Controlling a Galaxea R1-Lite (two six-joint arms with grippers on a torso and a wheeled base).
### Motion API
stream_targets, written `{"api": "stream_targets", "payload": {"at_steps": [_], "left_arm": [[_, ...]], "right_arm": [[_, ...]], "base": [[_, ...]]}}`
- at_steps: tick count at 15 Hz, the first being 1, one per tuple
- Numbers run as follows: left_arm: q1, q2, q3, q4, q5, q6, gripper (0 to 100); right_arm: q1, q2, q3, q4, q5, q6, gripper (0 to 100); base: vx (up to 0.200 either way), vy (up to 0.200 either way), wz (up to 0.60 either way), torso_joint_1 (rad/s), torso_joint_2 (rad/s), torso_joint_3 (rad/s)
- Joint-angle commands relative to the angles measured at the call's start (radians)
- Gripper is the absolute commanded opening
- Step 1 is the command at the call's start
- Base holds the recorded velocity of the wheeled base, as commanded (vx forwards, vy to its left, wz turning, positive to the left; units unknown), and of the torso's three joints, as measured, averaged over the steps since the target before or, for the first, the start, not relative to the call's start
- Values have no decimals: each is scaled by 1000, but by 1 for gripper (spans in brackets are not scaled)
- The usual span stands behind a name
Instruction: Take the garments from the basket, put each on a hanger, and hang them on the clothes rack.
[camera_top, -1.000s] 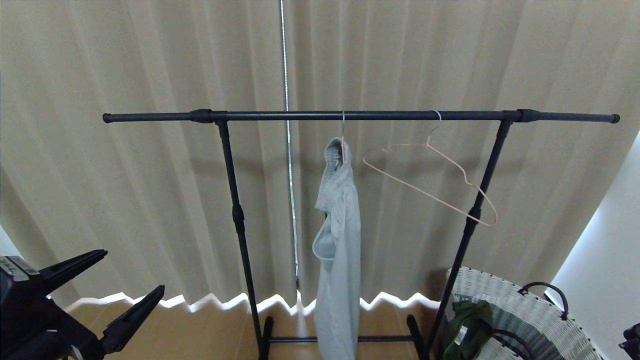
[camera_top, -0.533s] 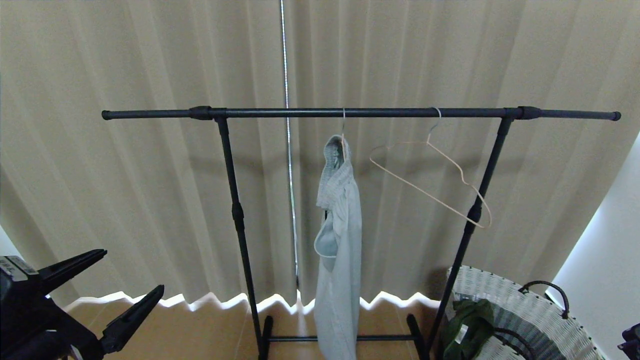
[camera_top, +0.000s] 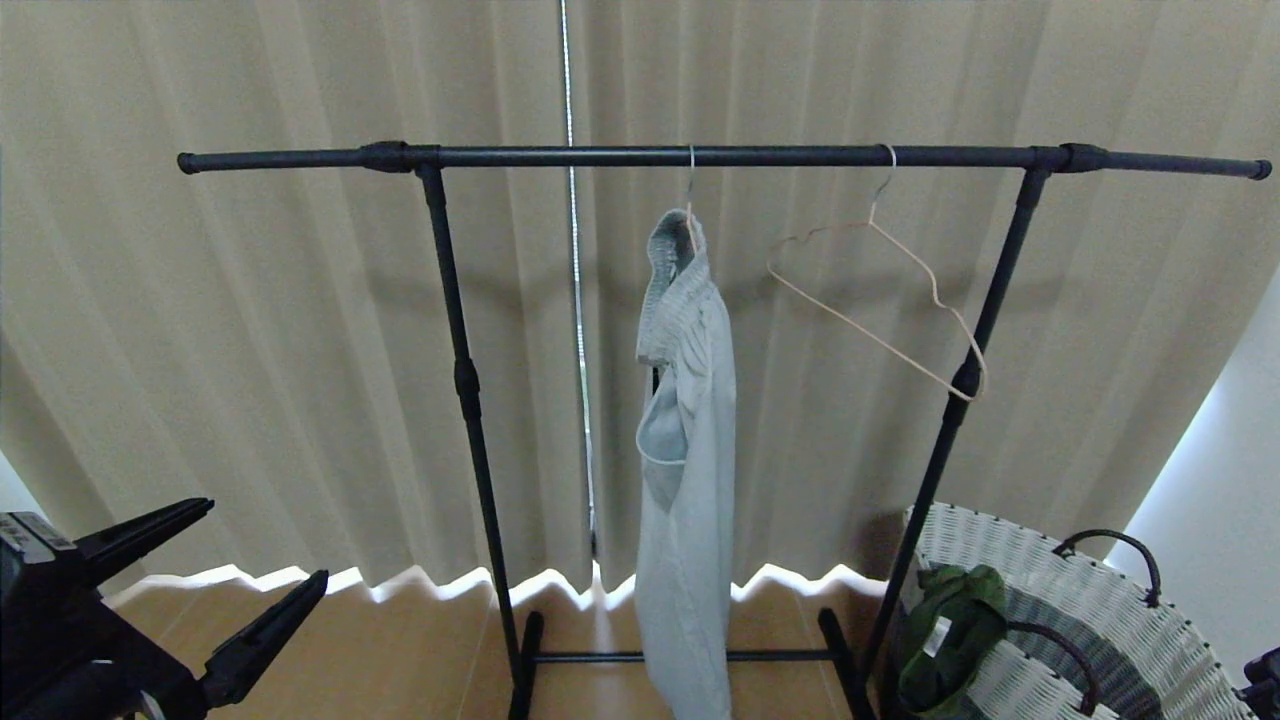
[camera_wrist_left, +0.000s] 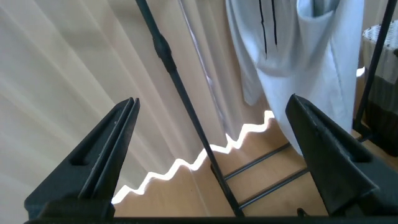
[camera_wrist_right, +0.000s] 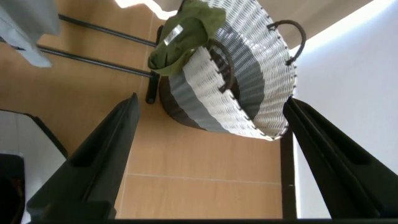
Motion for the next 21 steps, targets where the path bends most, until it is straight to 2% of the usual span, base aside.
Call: {"api": "stream_targets", "payload": {"at_steps": [1, 3, 13, 16, 18, 21], "left_arm": [[-5, -1, 0, -1, 0, 6, 100], [-5, 0, 0, -1, 0, 26, 100], [-5, 2, 0, -2, -2, 18, 100], [-5, 0, 0, -2, -2, 16, 100], [-8, -1, 0, -2, -3, 16, 100], [-42, -1, 0, -2, -3, 16, 100]], "right_arm": [[0, -2, 0, 1, 0, 0, 100], [0, -2, 0, 1, 0, 0, 100], [4, 2, -5, -1, 4, -9, 100], [4, -3, -6, -12, 9, -17, 100], [6, -3, -26, -22, 29, -13, 100], [4, -6, -49, -27, 90, 41, 100]], "base": [[0, 0, 0, -222, 481, 276], [0, 0, 0, -217, 488, 266], [0, 0, 0, -196, 466, 266], [0, 0, 0, -76, 196, 115], [0, 0, 0, -6, 28, 25], [0, 0, 0, 0, 0, 0]]}}
